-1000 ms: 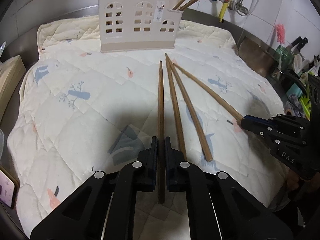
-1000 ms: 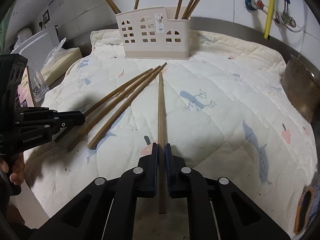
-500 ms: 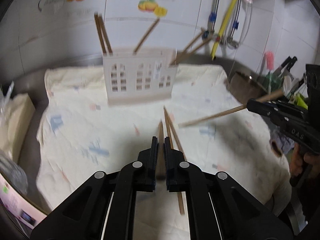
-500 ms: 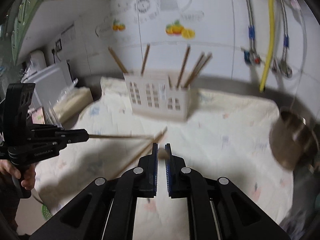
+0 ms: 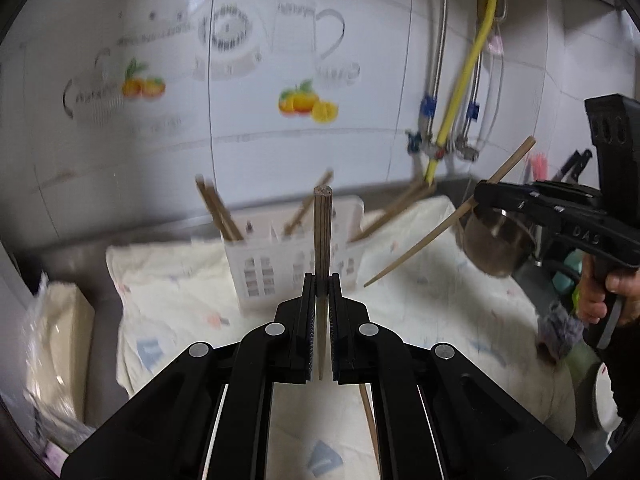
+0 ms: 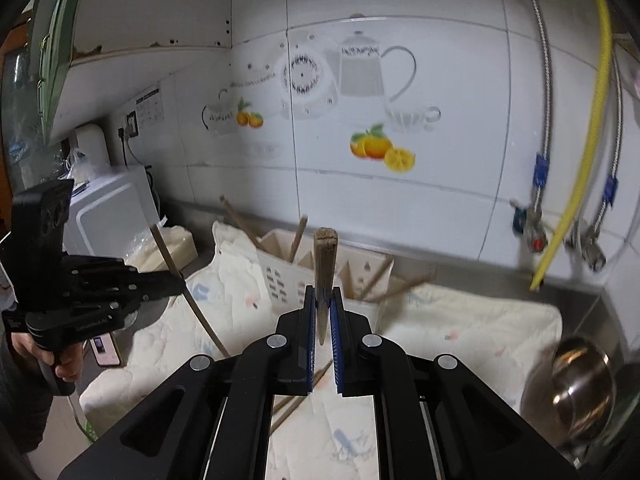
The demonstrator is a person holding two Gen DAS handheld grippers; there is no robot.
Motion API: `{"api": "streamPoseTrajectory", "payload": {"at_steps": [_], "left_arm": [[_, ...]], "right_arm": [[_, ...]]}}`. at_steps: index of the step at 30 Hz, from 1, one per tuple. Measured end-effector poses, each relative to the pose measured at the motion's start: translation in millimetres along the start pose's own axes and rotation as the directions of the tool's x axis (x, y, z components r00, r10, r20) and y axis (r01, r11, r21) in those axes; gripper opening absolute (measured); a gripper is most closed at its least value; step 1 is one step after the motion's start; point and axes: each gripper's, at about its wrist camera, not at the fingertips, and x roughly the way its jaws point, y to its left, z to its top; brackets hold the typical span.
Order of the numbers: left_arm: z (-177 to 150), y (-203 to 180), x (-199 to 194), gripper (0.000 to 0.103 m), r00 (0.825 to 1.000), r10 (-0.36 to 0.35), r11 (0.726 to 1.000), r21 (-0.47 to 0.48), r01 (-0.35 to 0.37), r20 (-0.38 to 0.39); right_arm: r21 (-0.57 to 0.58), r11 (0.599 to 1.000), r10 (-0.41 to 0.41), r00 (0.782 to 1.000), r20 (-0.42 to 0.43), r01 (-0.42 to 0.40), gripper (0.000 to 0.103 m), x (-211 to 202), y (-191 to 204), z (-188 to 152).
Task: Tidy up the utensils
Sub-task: 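Raise the left tool's chopstick upright over the holder while the right tool does likewise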
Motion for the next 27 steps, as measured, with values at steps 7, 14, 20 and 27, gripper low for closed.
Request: {"api": "streamPoseTrajectory", "payload": {"at_steps": [7,14,20,27], "left_arm": [[64,3,-22,0.005,0.994,0.018,0.999,0.025,-0.021,0.111],[108,10,-14,0.005,0.983,0.066,0.997,0.028,-0.072,0.170],[113,25,23,0.005,0.983,0.124,0.992,-0.001,-0.125,0.137],[98,44,60,0.005,0.991,0.121,0.992,-0.047,-0.118,0.060]], "right_arm": [[-0.031,0.999,-0.025,0.999,0.025,0.026,0.007,1,-5,37],[-0.026,0.999,-0.046,0.998,0.032,0.047,0.007,13,-16,60],[-0.011,0.998,-0.069,0.998,0.013,0.069,0.007,36,-26,69],[0.003,0.997,-0.071,0.997,-0.040,0.071,0.007,64,-34,61]]}}
